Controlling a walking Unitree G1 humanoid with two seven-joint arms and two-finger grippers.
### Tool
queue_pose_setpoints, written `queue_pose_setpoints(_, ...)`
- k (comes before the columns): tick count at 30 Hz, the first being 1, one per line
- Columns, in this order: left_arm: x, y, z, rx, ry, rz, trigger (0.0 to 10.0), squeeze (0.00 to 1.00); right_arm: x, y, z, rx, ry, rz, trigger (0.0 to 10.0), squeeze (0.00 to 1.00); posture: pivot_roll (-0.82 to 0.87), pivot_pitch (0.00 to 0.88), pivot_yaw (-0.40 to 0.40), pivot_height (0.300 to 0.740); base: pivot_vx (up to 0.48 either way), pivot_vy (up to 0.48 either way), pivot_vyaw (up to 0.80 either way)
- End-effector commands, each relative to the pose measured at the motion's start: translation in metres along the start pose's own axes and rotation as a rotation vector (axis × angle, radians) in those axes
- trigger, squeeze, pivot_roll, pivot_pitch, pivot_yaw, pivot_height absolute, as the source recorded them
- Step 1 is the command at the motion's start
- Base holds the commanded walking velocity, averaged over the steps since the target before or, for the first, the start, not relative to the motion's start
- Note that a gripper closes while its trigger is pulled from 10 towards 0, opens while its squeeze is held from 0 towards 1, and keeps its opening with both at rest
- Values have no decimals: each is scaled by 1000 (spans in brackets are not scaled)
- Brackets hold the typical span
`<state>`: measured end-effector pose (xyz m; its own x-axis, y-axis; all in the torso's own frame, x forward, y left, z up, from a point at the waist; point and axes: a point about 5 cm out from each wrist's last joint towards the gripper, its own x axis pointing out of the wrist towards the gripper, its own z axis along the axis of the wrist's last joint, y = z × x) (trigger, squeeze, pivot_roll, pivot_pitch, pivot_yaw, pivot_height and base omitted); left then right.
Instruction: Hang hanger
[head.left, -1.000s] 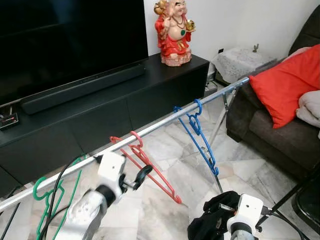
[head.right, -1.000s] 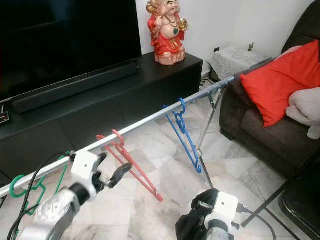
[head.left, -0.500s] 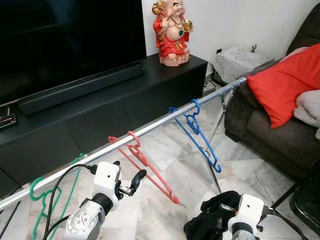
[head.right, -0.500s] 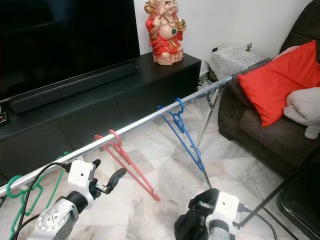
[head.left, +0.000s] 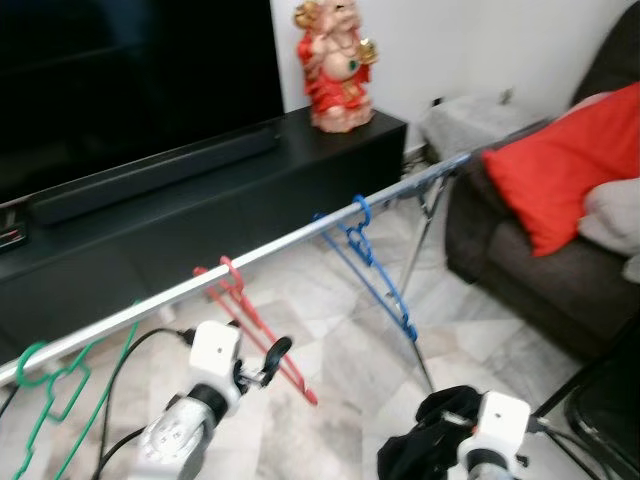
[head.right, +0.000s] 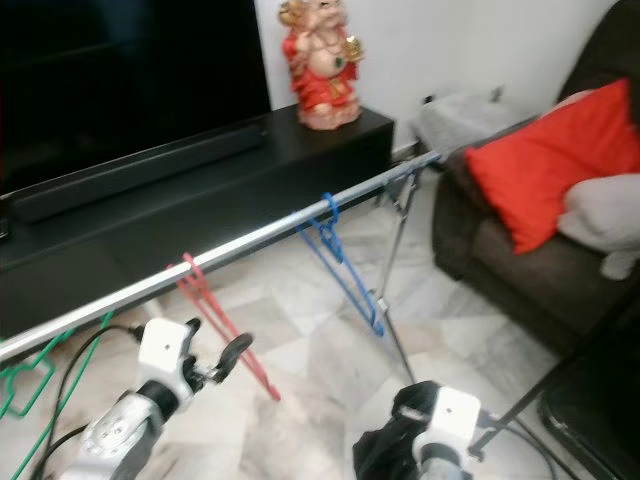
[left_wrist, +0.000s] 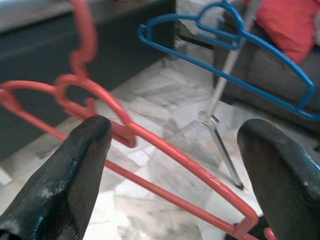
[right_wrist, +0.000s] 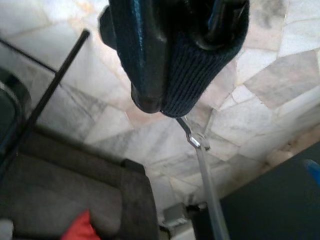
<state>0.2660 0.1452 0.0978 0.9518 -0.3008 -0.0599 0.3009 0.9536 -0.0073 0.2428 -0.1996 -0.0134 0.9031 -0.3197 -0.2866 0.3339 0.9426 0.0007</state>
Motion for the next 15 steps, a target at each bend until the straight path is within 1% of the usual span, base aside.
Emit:
queue_pose_setpoints(1,0,8,-6,27,52,36,10000,0,1,8,4,14,-24,19,10000,0,66,51,49,740,0,0,0)
queue_pose_setpoints(3,5,7,-5,23,59,34,10000,0,0,9,4,14,-22,21,10000,0,72,52,48,740,0,0,0)
queue_pose_setpoints(4,8,7,-6,33,78,44,10000,0,0,9,4,14,-21,22,10000,0,72,52,48,740,0,0,0)
queue_pose_setpoints(5,10,8,-8,29,95,52,10000,0,0,10,4,15,-21,23,10000,0,72,53,48,740,0,0,0)
queue_pose_setpoints(6,16,9,-10,13,117,65,10000,0,0,10,4,16,-20,23,10000,0,69,53,49,740,0,0,0)
queue_pose_setpoints(7,16,9,-10,13,117,65,10000,0,0,10,4,16,-20,23,10000,0,69,53,49,740,0,0,0)
queue_pose_setpoints(9,23,7,-10,-7,132,58,10000,0,0,10,4,17,-21,21,10000,0,66,55,53,740,0,0,0)
queue_pose_setpoints(10,26,4,-9,-9,135,41,10000,0,0,10,3,17,-21,20,10000,0,65,55,53,740,0,0,0)
queue_pose_setpoints(12,34,-8,-8,9,159,-39,10000,0,0,8,3,17,-19,16,10000,0,64,56,54,740,0,0,0)
queue_pose_setpoints(13,34,-8,-8,9,159,-39,10000,0,0,8,3,17,-19,16,10000,0,64,56,54,740,0,0,0)
queue_pose_setpoints(15,42,-20,-5,1,160,-94,10000,0,0,8,3,17,-19,11,10000,0,60,57,55,740,0,0,0)
